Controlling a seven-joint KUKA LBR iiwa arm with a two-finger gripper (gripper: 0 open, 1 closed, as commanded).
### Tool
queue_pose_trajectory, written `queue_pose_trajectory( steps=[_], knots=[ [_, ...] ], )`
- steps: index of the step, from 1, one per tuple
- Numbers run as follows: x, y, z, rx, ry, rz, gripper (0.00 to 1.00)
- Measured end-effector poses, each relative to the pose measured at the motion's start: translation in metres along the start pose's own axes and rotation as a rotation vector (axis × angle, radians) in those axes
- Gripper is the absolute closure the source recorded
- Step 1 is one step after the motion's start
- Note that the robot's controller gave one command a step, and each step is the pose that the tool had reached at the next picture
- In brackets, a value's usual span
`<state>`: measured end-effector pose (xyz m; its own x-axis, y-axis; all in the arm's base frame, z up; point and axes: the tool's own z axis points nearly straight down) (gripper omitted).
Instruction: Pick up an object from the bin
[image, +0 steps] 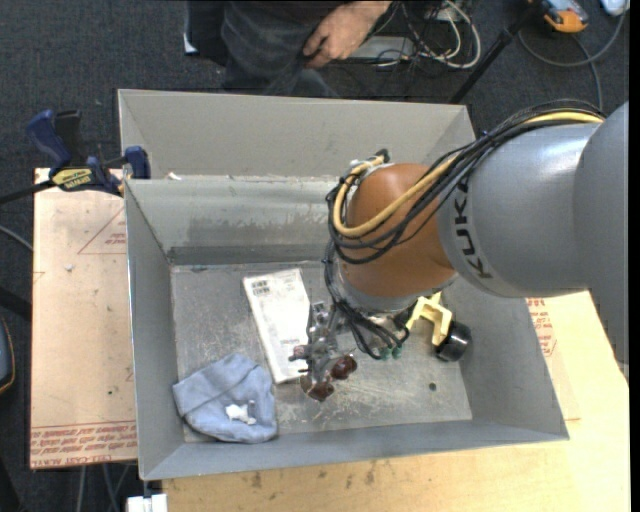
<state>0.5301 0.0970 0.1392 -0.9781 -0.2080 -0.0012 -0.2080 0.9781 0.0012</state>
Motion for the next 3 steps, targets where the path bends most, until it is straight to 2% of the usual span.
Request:
queue_pose_trajectory(
  steps=[1,2,3],
  knots=[
    [0.0,0.0,0.0,0.0,0.0,0.0,1.0],
    [-0.009,0.007,-0.029,0.0,0.005,0.002,1.0],
    [0.01,-0.002,-0.052,-0.001,-0.003,0.087,1.0]
  ],
)
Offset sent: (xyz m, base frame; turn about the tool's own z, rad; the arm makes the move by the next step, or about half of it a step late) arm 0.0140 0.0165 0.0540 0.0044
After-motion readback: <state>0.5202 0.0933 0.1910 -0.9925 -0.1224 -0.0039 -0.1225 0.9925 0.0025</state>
